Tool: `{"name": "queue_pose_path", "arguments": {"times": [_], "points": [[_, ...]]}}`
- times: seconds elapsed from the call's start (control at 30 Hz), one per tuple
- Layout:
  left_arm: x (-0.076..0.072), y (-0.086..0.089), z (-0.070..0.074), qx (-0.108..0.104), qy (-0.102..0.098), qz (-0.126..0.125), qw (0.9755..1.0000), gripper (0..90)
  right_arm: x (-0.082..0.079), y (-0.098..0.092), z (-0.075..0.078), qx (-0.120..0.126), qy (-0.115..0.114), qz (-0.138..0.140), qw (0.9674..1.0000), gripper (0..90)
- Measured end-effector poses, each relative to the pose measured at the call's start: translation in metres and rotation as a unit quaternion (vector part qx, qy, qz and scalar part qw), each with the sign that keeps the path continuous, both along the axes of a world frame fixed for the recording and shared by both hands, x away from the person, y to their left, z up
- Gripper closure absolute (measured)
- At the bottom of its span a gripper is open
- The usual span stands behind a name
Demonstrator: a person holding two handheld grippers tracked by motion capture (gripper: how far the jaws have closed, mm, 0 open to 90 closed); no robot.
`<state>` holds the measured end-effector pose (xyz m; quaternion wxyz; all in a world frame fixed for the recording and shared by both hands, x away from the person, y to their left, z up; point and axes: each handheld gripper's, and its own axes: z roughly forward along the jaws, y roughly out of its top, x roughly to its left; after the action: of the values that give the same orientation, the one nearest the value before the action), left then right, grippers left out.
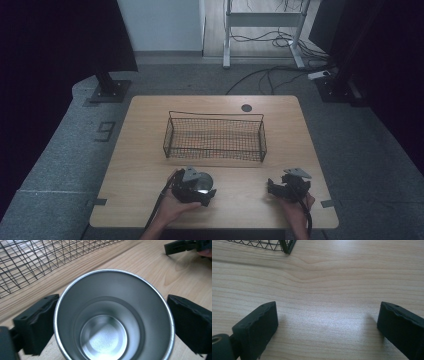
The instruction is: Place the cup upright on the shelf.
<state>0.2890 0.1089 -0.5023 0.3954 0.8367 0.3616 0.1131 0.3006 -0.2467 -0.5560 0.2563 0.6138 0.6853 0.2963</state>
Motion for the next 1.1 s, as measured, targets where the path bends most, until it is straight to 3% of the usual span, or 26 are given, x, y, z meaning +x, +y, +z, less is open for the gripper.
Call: {"name": "queue_pose_path", "arguments": {"times": [0.13,0.53,0.87,1.1], "points": [[-0.001,0.001,-0.001,-0.005,0.000,0.001,1.0000,13.5,0.000,0.000,0.000,0.000,0.000,0.000,1.0000,3.3],[-0.003,0.004,0.000,-0.003,-0.008,-0.001,1.0000,14.3,0.000,0.000,0.000,0.000,0.000,0.000,1.0000,3.3],[-0.005,0.016,0.013,-0.035,-0.022,0.008,0.9991,14.4,0.000,0.000,0.000,0.000,0.000,0.000,1.0000,3.2],[-0.005,0.024,0.019,-0.044,-0.029,0.014,0.9985,14.4,0.000,0.000,0.000,0.000,0.000,0.000,1.0000,3.3]]}}
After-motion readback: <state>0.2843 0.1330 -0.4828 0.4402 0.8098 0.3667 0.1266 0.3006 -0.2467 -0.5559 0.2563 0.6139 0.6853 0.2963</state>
